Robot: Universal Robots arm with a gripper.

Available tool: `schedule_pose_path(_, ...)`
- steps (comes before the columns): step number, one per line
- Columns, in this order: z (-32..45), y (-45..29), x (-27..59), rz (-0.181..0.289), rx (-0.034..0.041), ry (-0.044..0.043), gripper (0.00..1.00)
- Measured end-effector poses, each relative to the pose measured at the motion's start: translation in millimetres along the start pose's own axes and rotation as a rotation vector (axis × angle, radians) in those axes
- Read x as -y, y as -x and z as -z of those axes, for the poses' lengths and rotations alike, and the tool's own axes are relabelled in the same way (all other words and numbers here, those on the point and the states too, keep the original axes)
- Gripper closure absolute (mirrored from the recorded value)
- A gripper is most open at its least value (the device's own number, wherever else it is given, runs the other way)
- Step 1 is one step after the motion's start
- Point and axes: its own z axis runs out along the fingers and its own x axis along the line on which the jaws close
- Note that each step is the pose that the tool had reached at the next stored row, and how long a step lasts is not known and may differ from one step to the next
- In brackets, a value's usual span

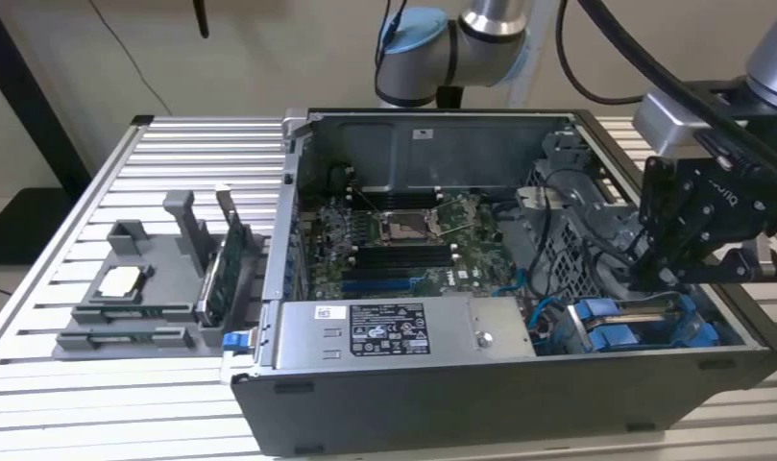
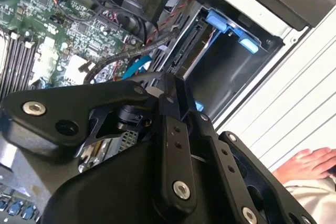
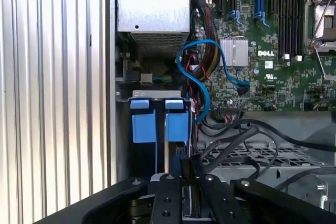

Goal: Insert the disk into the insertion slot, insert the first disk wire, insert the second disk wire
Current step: 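Insert the first disk wire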

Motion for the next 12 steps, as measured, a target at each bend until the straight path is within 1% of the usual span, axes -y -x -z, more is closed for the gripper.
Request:
schedule_pose_path(4, -1.5, 0.0, 4.4, 0.0, -0.0011, -0.0013, 0.81)
schedule_pose_path(8, -3.3, 0.0, 8.4, 0.0, -0.0019, -0.0046, 0.81)
schedule_pose_path(10, -4.3, 0.0, 9.2, 0.0, -0.0032, -0.0098, 0.81)
schedule_pose_path(12, -5.6, -0.1, 9.5, 0.001, -0.0034, -0.0176, 0.81)
